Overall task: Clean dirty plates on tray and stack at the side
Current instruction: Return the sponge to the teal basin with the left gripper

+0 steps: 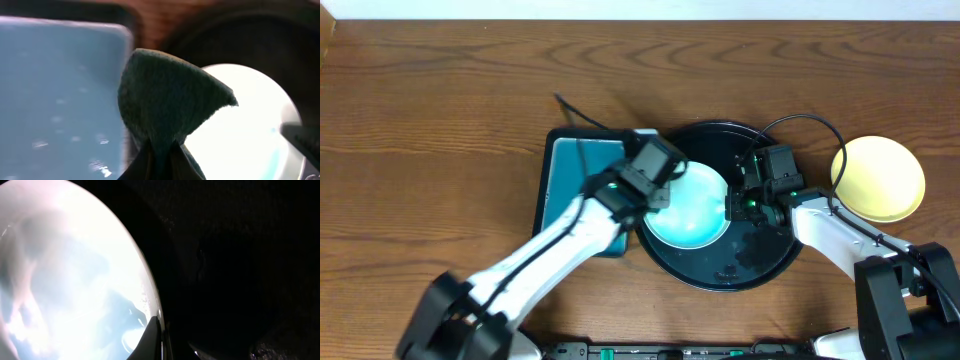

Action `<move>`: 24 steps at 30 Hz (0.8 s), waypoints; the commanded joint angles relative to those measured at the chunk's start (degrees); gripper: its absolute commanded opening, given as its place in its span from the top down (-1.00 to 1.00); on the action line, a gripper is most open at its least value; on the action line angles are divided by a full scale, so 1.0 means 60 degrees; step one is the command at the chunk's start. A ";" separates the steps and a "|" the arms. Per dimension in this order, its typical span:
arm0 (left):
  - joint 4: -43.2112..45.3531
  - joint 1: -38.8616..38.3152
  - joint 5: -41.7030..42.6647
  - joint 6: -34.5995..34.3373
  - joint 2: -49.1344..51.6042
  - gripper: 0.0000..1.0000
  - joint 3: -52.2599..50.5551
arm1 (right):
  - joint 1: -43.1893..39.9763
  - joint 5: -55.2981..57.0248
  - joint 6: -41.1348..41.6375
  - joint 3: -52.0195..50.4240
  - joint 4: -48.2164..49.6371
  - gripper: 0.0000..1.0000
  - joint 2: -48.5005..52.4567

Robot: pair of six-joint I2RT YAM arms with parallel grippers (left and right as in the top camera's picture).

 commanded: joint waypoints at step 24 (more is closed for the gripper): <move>-0.0845 0.3701 0.1537 0.2313 0.1796 0.85 -0.0131 | -0.0022 0.0605 -0.0047 -0.0102 -0.0135 0.98 0.0295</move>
